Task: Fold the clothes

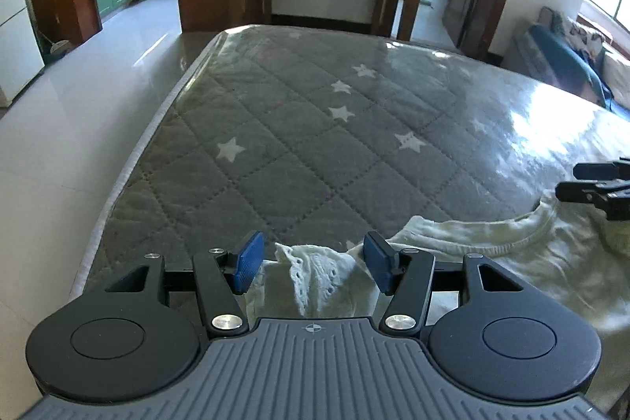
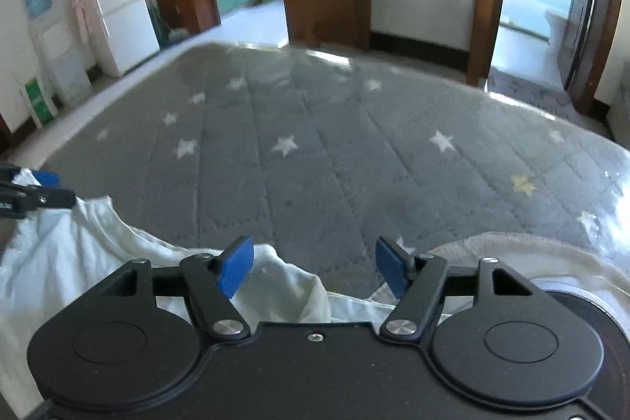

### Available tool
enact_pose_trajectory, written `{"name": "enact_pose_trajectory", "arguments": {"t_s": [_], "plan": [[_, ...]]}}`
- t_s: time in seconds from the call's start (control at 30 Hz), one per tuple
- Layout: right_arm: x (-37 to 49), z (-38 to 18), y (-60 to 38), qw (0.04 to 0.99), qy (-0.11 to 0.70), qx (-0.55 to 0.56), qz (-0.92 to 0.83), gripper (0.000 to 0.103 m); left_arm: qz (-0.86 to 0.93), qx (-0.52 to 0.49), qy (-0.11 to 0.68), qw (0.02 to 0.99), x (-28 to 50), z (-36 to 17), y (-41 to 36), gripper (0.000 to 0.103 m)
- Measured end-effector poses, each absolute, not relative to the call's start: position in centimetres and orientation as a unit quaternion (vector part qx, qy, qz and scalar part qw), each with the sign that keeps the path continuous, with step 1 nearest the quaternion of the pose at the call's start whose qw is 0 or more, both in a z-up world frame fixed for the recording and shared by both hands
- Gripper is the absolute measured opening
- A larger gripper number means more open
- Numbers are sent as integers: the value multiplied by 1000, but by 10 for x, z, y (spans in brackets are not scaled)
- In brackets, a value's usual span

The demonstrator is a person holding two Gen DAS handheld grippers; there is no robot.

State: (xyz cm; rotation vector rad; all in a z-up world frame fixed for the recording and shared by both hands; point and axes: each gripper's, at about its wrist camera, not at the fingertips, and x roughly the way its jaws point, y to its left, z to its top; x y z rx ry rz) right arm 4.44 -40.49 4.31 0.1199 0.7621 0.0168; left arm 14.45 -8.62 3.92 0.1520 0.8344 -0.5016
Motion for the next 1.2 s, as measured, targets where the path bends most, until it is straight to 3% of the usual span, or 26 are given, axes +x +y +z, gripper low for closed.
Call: {"name": "enact_pose_trajectory", "arguments": {"t_s": [0.17, 0.57, 1.2], "plan": [[38, 49, -381, 935, 351, 13, 38, 81, -225, 67, 395, 888, 146, 43, -82, 58], [57, 34, -345, 934, 349, -71, 24, 82, -208, 77, 406, 887, 148, 32, -75, 59], [26, 39, -388, 938, 341, -59, -19, 84, -236, 103, 342, 904, 112, 64, -104, 60]]}}
